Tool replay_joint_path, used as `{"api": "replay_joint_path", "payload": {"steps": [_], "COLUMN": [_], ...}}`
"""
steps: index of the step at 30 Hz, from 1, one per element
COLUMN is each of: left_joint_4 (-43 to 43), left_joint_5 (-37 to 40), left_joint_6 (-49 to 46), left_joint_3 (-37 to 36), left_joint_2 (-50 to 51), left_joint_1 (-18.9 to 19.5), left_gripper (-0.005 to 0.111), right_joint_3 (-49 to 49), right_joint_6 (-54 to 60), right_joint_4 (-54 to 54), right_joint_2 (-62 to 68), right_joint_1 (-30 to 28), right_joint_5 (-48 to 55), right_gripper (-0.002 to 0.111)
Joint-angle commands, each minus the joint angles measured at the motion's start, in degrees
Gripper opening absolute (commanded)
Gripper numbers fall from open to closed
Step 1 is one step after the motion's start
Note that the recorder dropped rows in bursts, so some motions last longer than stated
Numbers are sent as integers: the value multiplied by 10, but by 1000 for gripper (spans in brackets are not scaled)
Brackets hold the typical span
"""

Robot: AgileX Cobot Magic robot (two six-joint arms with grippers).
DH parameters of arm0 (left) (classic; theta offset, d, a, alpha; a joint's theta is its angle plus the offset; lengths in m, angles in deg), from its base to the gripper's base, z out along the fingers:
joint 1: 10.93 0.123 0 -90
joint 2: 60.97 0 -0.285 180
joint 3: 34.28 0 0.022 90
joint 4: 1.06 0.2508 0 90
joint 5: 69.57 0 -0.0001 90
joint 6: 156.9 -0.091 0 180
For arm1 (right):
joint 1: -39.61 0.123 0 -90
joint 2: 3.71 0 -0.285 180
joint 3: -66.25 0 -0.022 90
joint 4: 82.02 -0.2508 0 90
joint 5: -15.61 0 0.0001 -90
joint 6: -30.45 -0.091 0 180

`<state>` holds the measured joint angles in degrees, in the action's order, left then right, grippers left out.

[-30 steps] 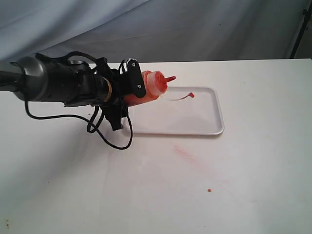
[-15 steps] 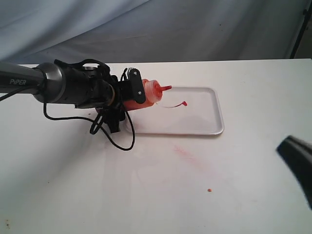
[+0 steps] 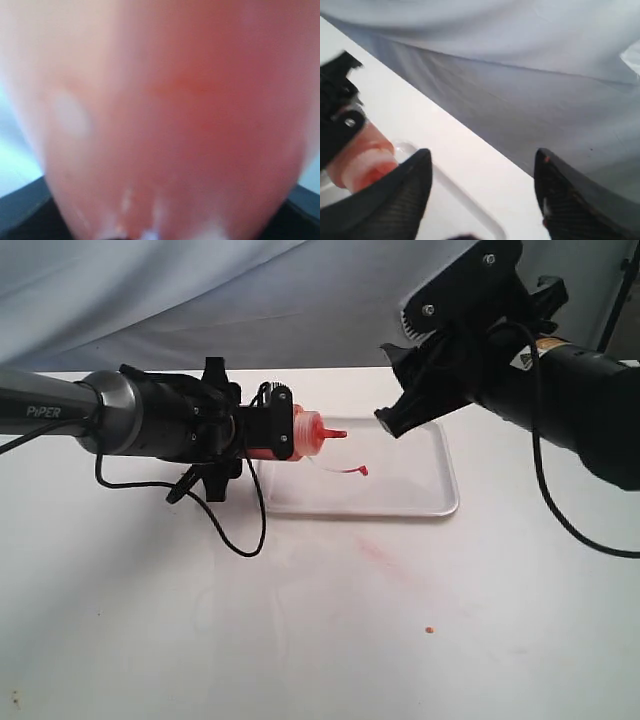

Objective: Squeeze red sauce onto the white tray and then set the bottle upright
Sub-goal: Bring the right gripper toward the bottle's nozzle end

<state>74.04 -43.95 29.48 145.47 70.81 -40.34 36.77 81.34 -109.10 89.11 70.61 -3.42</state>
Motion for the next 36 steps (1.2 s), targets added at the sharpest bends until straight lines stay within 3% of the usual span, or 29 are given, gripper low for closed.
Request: {"api": "replay_joint_path", "payload": {"steps": [1, 7, 11, 21, 27, 31, 36], "left_joint_4": [61, 103, 104, 23, 11, 102, 165], "left_joint_5": [66, 137, 138, 139, 201, 183, 236], "left_joint_6": [48, 74, 86, 63, 36, 36, 41], "left_joint_3": [7, 7, 7, 5, 5, 5, 6], "left_joint_2": [-14, -14, -22, -61, -72, -72, -73], "left_joint_1": [-27, -55, -62, -62, -79, -90, -100], "left_gripper": [0, 0, 0, 0, 0, 0, 0], "right_joint_3": [12, 13, 13, 14, 14, 14, 14], "right_joint_6": [75, 78, 78, 76, 67, 63, 34], "right_joint_4": [41, 61, 61, 77, 103, 103, 118], "right_joint_2": [49, 121, 158, 185, 185, 185, 185], "right_joint_1": [-38, -38, -36, -36, -36, -36, -36], "right_joint_5": [27, -16, -37, -65, -68, -80, -90], "right_gripper": [71, 72, 72, 72, 72, 72, 72]}}
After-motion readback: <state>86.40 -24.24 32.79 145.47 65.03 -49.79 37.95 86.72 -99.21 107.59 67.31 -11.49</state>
